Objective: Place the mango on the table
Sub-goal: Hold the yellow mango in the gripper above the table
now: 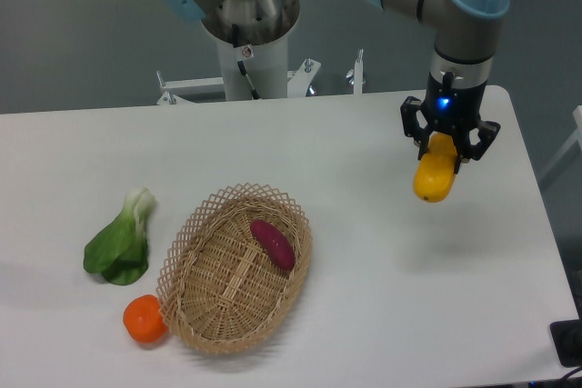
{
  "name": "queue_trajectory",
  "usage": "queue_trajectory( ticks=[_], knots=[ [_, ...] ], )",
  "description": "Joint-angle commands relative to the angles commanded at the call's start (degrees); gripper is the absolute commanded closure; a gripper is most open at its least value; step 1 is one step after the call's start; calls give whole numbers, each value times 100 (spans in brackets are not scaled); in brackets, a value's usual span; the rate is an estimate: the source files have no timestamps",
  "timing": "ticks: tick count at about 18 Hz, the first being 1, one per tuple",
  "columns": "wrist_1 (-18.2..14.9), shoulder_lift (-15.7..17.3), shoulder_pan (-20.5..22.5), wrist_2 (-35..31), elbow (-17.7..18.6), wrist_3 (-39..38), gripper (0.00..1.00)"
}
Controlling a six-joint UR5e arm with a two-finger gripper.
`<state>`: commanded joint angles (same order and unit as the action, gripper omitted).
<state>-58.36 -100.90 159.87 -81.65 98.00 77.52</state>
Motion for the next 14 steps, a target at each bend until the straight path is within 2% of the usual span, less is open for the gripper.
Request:
queue_trajectory(
  ticks=[8,14],
  knots=[
    [26,-9,0,0,9,-9,47],
    [210,-79,-61,0,26,-202,47]
  ],
)
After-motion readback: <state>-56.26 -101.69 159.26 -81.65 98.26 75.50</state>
